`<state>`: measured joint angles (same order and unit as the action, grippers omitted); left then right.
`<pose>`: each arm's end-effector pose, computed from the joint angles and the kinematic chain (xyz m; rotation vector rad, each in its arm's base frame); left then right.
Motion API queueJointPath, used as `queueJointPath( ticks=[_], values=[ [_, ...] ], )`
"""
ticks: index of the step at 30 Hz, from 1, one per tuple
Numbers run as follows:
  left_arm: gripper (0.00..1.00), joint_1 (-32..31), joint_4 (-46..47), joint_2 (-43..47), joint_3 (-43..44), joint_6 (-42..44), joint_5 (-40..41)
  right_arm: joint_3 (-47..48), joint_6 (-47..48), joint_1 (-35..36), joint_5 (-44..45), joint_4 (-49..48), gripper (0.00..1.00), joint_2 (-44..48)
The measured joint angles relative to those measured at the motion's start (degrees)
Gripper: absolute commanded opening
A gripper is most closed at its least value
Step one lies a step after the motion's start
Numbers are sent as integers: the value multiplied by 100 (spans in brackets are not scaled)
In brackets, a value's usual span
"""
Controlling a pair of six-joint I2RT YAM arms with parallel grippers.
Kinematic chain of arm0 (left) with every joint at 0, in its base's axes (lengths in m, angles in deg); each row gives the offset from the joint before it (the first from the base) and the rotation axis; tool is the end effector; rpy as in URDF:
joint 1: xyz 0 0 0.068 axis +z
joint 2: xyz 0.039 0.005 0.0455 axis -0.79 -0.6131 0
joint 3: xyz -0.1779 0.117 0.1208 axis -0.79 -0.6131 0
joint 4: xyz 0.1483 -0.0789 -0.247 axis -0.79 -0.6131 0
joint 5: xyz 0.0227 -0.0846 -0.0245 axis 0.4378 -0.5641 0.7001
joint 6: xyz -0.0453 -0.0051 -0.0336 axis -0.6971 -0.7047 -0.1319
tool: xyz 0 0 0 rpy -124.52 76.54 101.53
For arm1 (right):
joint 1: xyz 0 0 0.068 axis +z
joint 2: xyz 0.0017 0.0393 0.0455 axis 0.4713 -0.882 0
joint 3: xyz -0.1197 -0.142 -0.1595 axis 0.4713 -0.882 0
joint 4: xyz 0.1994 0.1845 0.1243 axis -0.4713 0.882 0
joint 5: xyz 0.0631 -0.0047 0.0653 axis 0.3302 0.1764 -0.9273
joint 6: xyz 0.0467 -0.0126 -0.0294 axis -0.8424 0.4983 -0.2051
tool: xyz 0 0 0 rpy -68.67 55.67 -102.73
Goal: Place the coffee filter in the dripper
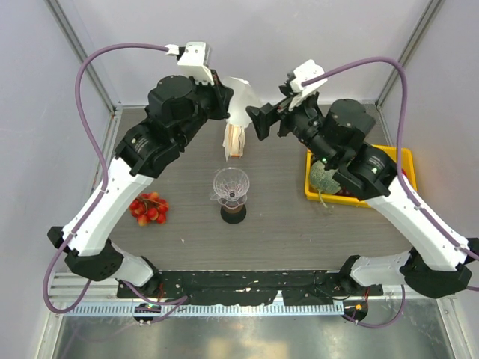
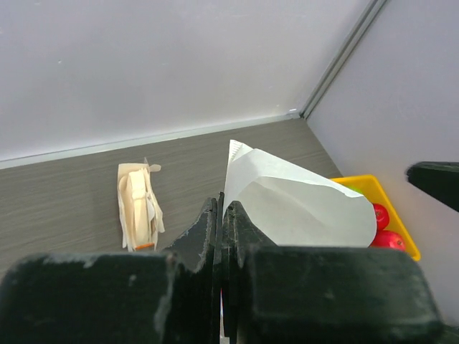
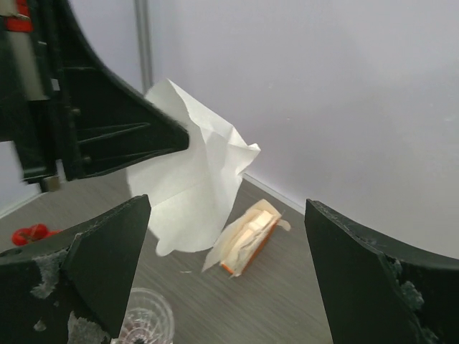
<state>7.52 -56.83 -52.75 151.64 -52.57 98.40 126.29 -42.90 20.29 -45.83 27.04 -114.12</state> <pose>0.2407 -0.2198 0.5298 0.1169 1.6558 -0.5754 0.1966 0.2100 0.5271 -0.5512 1.3558 0.4352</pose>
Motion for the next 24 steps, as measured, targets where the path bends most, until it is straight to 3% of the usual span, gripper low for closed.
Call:
queueJointPath(
  ticks=[9,17,24],
  values=[
    [0,-190,39,-7,13,-315,140,-155,925,94,1362,-498,95,-662],
    [0,-223,37,-7,-15,-459,201,-201,1523,83,2002,-1147,96,-892],
    [0,-225,85,111,-514,-494,363,-201,1499,-101,2328,-1241,96,-890]
  ],
)
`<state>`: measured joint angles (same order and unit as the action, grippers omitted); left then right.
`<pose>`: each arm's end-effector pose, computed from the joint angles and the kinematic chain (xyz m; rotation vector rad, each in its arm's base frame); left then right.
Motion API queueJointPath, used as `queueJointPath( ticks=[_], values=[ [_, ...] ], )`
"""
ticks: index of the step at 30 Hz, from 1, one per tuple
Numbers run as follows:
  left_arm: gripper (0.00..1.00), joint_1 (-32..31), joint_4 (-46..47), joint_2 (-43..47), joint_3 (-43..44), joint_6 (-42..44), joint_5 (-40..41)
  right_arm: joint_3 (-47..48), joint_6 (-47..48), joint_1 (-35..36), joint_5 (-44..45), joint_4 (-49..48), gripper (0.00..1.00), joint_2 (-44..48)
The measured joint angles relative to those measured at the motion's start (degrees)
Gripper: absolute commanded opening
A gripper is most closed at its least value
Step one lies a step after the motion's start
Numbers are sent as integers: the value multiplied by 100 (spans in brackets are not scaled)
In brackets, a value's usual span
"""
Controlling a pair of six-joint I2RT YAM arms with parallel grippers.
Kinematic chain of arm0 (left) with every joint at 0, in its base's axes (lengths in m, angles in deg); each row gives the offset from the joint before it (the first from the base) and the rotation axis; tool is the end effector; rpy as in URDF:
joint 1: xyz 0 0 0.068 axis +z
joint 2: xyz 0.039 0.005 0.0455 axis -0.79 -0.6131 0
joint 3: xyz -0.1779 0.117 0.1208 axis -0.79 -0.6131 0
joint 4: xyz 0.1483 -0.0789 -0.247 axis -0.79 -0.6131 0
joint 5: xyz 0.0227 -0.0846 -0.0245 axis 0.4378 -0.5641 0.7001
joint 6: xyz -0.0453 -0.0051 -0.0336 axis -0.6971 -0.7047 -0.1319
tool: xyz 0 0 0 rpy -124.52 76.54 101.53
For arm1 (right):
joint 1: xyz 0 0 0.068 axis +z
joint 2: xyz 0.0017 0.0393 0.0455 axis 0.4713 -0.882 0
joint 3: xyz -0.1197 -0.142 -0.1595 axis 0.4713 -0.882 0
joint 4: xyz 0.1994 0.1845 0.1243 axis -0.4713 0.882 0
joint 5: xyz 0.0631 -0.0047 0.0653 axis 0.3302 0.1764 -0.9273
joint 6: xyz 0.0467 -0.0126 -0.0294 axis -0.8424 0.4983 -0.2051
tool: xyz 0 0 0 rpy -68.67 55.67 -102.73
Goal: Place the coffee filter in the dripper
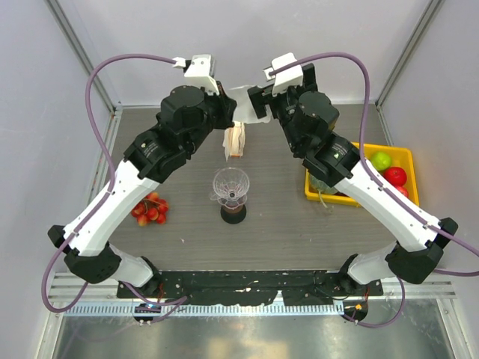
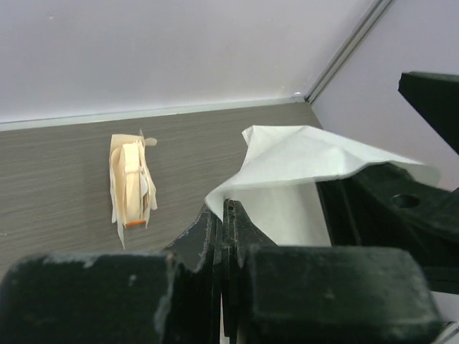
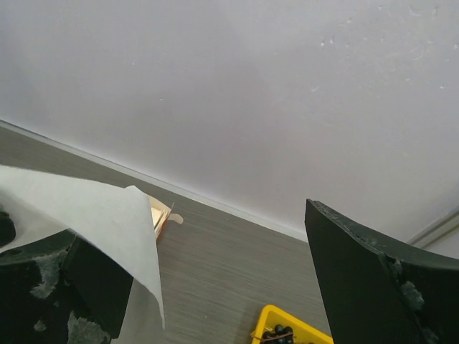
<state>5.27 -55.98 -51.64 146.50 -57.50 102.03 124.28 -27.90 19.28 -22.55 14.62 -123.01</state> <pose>0.2383 -0.2325 0.5073 0.0464 1.7125 -0.5899 0.2505 0.2393 0.4912 -0.3893 1.3935 -0.0782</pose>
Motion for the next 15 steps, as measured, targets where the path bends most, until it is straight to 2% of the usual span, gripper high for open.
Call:
queueJointPath(
  ticks=[11,13,15],
  values=[
    [0,-2,192,59,-275,70,-28,2,-487,-114,-1016,612,95,90],
    [0,0,269,111,-326,221,-74,2,-546,-168,-1495,850,95,212],
    [0,66,332,212,-426,442,-286,4,-584,-358,-2330,1202,95,450]
  ],
)
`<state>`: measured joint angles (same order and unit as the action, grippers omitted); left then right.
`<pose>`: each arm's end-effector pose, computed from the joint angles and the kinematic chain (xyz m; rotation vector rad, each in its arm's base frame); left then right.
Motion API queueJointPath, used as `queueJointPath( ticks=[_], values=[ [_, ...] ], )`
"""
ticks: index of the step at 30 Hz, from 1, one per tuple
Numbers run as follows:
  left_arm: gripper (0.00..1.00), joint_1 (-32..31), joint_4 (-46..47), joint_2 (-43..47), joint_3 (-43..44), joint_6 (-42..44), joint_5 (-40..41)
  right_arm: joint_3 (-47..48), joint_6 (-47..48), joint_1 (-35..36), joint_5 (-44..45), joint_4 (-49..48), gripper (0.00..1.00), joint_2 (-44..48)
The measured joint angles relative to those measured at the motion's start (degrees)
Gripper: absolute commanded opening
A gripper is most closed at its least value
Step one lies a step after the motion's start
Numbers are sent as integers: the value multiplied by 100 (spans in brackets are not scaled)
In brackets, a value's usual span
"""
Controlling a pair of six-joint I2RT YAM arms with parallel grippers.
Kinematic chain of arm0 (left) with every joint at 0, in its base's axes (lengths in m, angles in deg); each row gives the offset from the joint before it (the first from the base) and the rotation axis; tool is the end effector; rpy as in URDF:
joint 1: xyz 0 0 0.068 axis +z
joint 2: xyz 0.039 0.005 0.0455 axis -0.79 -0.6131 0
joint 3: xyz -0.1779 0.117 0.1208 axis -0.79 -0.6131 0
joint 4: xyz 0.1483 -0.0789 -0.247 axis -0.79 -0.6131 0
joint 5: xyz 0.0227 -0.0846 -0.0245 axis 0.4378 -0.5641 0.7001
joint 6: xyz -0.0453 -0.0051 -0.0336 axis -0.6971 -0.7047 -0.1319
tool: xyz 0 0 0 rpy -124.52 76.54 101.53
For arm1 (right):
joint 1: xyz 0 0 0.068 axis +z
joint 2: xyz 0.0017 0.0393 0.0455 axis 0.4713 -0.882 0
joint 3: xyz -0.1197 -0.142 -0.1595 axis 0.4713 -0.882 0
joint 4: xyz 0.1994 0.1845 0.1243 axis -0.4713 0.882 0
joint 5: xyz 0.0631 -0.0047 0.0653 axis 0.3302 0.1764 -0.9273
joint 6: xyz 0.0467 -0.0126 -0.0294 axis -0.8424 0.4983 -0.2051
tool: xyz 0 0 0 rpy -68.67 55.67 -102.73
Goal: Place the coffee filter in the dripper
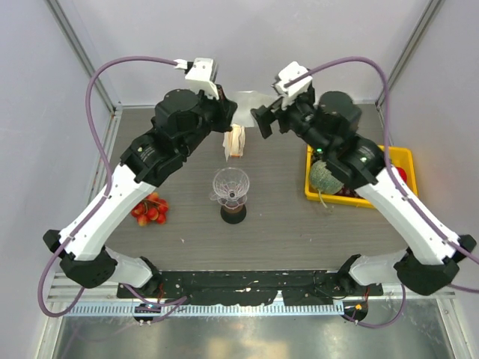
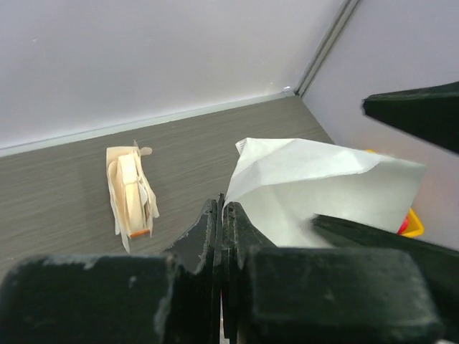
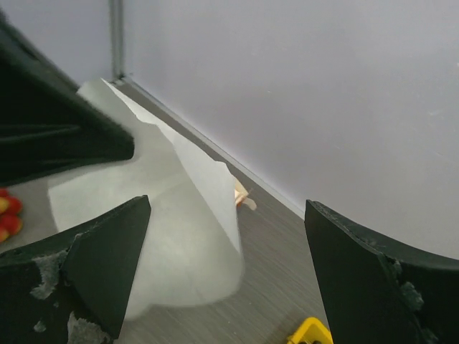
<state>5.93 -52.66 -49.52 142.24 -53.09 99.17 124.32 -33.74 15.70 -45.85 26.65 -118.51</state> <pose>0.2387 -0.2300 0.4993 0.1336 1.6883 -0.5753 0.2390 0.2188 0.4938 -0.6580 1.4092 0.2170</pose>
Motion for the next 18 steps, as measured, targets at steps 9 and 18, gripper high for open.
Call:
queueJointPath(
  ticks=[9,18],
  values=[
    [0,1147,4,376,-332,326,-2470,387,289,-1250,-2796,1062,95,1303],
    [0,1266,437,638,-918,498,-5060,39,516,-1283,-3832,1705,95,1639]
  ],
)
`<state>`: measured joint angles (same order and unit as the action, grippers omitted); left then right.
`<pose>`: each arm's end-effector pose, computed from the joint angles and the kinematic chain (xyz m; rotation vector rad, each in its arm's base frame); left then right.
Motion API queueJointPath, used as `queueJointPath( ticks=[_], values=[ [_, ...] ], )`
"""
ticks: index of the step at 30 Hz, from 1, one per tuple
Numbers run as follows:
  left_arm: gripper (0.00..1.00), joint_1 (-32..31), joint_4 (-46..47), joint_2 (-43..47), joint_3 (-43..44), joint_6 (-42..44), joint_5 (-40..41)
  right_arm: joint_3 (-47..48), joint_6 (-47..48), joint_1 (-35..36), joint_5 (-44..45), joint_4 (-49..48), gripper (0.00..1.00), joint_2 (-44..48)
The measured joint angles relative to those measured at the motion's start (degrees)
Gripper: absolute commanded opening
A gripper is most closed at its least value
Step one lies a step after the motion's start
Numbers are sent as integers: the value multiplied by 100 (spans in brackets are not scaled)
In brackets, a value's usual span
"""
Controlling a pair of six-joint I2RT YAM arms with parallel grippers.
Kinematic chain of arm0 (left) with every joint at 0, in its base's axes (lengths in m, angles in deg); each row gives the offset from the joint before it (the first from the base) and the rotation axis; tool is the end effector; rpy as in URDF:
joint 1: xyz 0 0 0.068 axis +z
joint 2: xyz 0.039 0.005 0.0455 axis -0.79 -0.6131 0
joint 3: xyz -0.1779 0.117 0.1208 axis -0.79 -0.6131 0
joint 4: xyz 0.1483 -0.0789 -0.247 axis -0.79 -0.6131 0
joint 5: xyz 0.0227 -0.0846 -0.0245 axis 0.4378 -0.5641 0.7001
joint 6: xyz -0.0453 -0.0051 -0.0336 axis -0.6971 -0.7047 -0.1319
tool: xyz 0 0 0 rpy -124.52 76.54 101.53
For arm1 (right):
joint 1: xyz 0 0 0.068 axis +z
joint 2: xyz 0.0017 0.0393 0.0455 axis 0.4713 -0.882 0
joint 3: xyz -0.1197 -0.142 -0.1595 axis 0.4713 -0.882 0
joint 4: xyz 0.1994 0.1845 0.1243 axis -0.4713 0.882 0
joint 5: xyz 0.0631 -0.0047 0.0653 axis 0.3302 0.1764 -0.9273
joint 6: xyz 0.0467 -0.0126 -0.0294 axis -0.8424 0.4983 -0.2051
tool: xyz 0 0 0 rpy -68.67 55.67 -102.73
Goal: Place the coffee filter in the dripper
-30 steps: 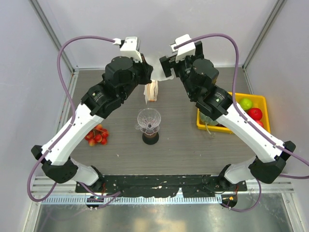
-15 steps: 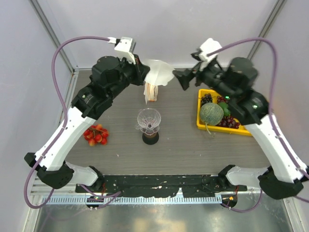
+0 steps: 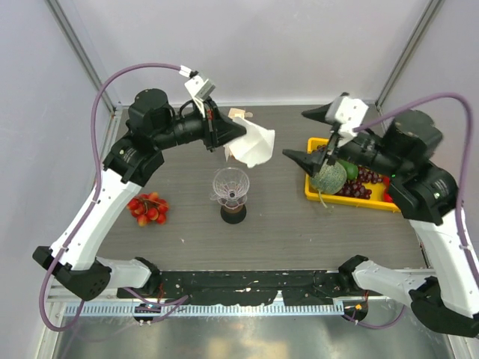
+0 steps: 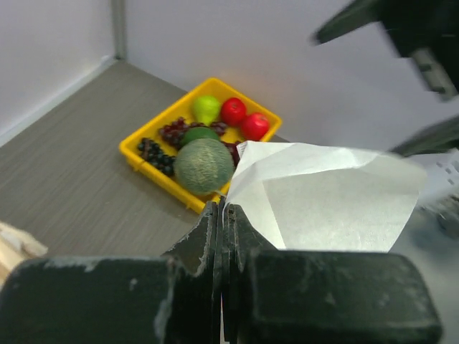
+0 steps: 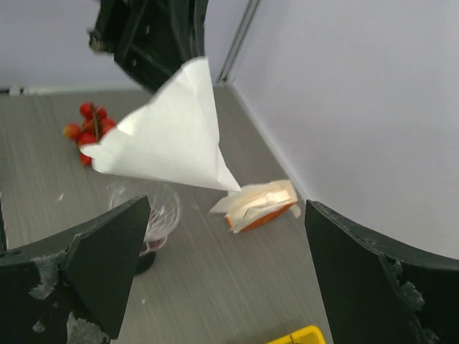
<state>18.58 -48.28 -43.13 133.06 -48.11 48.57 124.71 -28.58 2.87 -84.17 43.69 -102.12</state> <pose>0.2474 -0.1888 0.4850 0.7120 1.5899 -1.0631 0.1659 0.1207 0.5331 -1.0282 1.1967 0.4868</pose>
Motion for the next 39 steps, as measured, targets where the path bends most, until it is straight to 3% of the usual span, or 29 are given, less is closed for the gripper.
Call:
queueJointPath(
  ticks=[8,15,24,30,32,33,34,35,36,39],
  values=[
    [0,2,496,-17,-37,170,-2033,-61,761,81,-927,1198,97,-662],
    [0,-55,411,-256,243,476,-2601,81,977,531,-1132,1539,100,-809],
    [0,-260,-457,-376,577,1569,-2581,153,942,828,-1165,1692,73,-817],
    [0,-415,-857,-389,807,2107,-2481,216,769,828,-1167,1659,45,-944],
    [0,-422,-905,-389,820,2177,-2426,221,748,831,-1163,1652,41,-990],
    [0,-422,-931,-389,820,2201,-2400,221,734,835,-1163,1650,41,-1003],
    [0,-422,-946,-389,820,2216,-2376,221,730,837,-1158,1648,49,-1005],
    [0,-422,-949,-389,820,2216,-2354,221,721,839,-1150,1646,58,-1008],
    [0,-422,-953,-389,820,2216,-2330,221,713,846,-1147,1641,74,-1005],
    [0,-422,-975,-389,820,2247,-2317,238,704,868,-1119,1635,76,-1003]
  ],
)
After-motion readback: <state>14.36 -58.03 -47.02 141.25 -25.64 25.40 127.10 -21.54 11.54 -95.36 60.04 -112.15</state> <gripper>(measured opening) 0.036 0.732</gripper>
